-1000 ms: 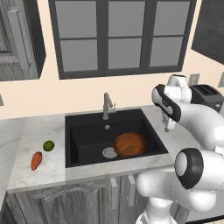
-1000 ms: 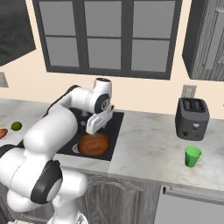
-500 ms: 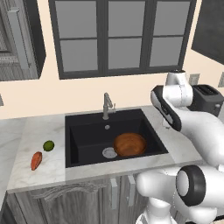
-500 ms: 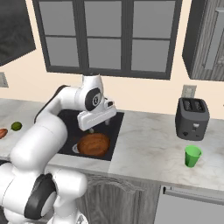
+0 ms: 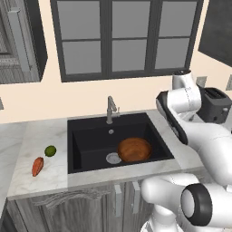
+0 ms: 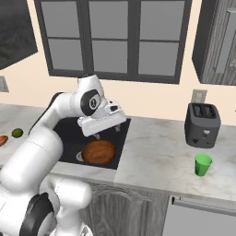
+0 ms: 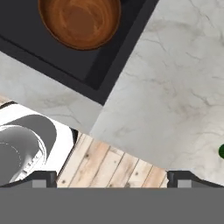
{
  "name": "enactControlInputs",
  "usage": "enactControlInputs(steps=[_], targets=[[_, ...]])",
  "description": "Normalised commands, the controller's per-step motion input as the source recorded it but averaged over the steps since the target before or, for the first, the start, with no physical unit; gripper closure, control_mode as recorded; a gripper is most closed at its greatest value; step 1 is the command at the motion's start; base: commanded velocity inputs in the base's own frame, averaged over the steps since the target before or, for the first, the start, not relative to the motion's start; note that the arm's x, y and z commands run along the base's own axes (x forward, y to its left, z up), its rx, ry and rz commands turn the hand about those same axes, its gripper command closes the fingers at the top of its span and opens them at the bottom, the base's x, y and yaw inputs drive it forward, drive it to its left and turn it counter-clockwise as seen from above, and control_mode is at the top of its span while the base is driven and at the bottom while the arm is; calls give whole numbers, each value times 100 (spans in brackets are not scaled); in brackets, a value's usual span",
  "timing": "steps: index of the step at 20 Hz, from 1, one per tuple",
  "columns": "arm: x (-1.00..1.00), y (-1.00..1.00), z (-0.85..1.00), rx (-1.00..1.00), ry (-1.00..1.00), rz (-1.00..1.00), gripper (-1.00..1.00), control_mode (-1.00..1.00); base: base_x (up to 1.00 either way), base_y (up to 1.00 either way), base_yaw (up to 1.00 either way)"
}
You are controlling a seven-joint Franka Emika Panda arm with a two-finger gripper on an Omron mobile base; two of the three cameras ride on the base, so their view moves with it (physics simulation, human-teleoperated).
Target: Remove the lime and sweet potato from the sink. Then move the bowl and cup from the counter to the sink for washing.
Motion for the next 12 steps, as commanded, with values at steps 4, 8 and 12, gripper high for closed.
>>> enactControlInputs(steps=[4, 8, 12], targets=[[-6, -26, 24, -7, 0, -30, -100, -100, 0, 0, 0], [-12, -25, 19, -1, 4, -28, -100, -100, 0, 0, 0], [-7, -21, 14, -3, 2, -24, -100, -100, 0, 0, 0]])
